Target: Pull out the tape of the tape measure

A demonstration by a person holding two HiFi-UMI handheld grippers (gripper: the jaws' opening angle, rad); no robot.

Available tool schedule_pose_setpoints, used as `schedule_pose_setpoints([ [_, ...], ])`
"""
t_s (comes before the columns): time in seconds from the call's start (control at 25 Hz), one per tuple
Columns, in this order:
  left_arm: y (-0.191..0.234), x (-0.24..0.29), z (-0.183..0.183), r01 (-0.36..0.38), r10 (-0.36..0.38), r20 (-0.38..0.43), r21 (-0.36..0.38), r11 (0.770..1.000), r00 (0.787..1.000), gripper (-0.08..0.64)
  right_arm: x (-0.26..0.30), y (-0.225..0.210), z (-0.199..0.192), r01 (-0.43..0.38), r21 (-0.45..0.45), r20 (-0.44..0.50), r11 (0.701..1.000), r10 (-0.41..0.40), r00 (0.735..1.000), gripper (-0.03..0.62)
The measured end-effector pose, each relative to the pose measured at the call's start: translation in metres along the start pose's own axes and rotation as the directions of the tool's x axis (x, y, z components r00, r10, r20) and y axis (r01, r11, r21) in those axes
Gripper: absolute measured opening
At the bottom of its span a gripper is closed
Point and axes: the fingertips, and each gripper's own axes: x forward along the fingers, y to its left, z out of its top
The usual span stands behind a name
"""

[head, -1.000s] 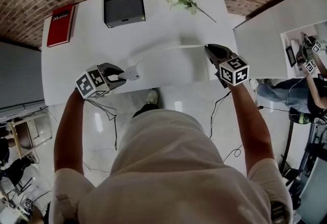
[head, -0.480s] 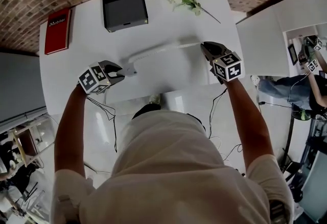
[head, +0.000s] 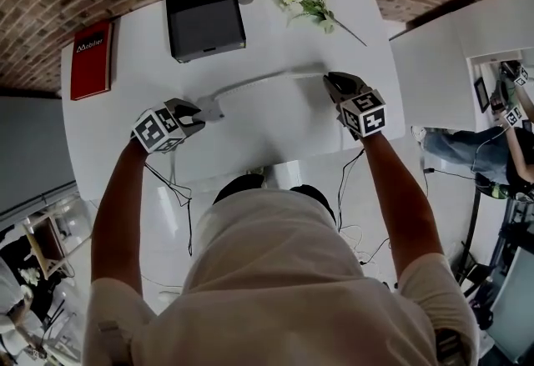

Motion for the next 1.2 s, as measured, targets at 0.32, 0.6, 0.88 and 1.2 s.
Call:
schedule_pose_setpoints([
  [0.32, 0.029, 0.003, -0.002, -0.062, 0.062, 0.005, -0.014, 0.998, 0.998, 0.124, 0.022, -0.007, 0.001, 0.034, 0.006, -0.002, 0.999, -0.034, 0.999, 0.035],
  [0.6, 0.033, 0.009, -0.011, -0.065, 0.064, -0.01, -0.02, 0.998, 0.998, 0.124, 0.032, -0.007, -0.017, 0.042, -0.008, -0.042, 0.999, -0.042, 0.998, 0.035],
  [0.88, 0.036, 0.016, -0.015, -0.061, 0.061, 0.001, -0.035, 0.998, 0.998, 0.125, 0.04, -0.003, -0.04, 0.035, -0.011, -0.087, 0.999, -0.036, 0.996, 0.035],
  [1.2, 0.038, 0.023, -0.027, -0.079, 0.078, -0.018, -0.052, 0.995, 0.997, 0.123, 0.044, -0.001, -0.057, 0.036, -0.012, -0.128, 0.999, -0.037, 0.991, 0.035],
])
